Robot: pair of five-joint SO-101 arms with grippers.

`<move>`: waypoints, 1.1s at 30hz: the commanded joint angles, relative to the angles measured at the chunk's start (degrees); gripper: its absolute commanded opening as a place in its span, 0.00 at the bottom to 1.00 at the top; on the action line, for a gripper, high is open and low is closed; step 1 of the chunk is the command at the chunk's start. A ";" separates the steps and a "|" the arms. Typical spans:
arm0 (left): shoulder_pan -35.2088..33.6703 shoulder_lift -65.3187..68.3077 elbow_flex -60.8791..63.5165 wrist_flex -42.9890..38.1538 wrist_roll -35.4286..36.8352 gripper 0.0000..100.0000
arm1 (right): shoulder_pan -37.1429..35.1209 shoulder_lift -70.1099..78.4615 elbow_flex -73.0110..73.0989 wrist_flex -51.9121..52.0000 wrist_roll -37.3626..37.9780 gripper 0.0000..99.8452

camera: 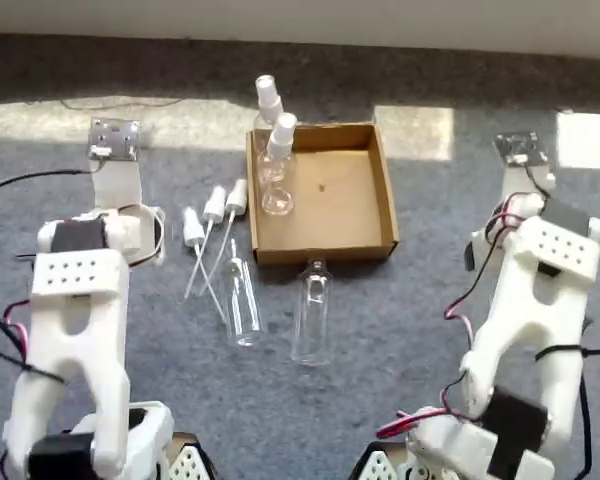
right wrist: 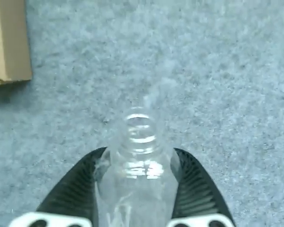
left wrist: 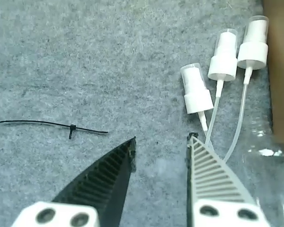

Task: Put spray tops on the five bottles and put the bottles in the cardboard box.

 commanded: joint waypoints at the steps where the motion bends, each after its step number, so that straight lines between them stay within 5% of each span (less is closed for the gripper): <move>1: -0.31 13.76 -12.09 0.09 5.01 0.17 | -1.63 -12.88 10.95 -6.90 -1.85 0.00; 17: 5.05 49.36 -37.58 0.09 10.29 0.17 | -1.36 -38.55 31.87 -9.89 -1.58 0.00; 27: 5.14 54.55 -41.19 5.45 9.93 0.17 | -1.71 -39.34 33.98 -9.89 -1.58 0.00; 33: 4.79 54.29 -41.36 5.89 10.11 0.03 | -1.71 -39.78 33.98 -9.89 -1.85 0.00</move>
